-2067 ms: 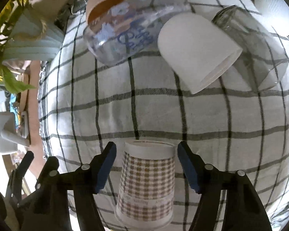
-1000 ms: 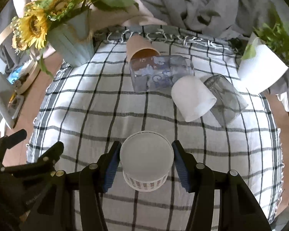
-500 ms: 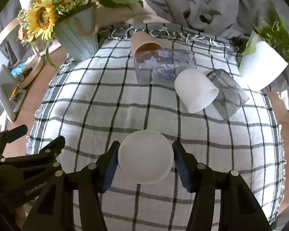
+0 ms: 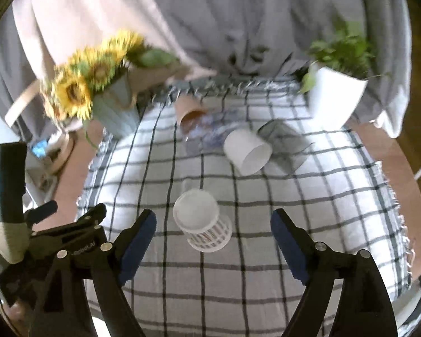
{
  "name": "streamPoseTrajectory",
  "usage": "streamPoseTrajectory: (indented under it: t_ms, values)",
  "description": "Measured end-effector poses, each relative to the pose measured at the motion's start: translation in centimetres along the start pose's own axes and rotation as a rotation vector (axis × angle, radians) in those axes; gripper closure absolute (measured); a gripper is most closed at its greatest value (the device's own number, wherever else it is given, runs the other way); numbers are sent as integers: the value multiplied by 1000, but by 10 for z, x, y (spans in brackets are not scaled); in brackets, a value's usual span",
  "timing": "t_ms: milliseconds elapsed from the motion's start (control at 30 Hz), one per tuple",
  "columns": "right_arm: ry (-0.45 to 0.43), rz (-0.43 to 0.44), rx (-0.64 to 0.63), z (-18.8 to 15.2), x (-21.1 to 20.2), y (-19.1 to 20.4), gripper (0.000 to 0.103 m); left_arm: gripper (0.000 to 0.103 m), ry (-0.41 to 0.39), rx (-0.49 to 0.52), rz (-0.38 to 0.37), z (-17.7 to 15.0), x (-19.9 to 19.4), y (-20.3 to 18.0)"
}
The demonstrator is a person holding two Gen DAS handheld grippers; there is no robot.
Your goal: Flip cup upside down
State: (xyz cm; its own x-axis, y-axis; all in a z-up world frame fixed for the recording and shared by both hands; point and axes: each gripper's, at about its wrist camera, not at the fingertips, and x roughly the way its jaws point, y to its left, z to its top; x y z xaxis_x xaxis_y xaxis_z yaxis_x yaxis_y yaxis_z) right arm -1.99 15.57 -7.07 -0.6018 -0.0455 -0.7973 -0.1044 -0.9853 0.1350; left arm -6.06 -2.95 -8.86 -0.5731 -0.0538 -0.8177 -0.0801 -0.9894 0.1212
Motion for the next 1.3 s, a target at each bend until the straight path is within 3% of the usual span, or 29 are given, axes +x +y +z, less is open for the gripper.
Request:
streamPoseTrajectory:
  t_ms: [133, 400, 900, 1300]
  values:
    - [-76, -22, 3, 8, -36, -6, 19, 0, -94, -5, -25, 7, -35, -3]
    - [-141, -15, -6, 9, -70, -9, 18, 0, -196, -2, -32, 4, -80, -5]
    - [-251, -38, -24, -10, -106, -11, 9, 0, -284, -34, -27, -9, -114, -3]
    - [-269, -37, -26, -10, -110, -11, 9, 0, -294, -36, -19, -8, -117, 1]
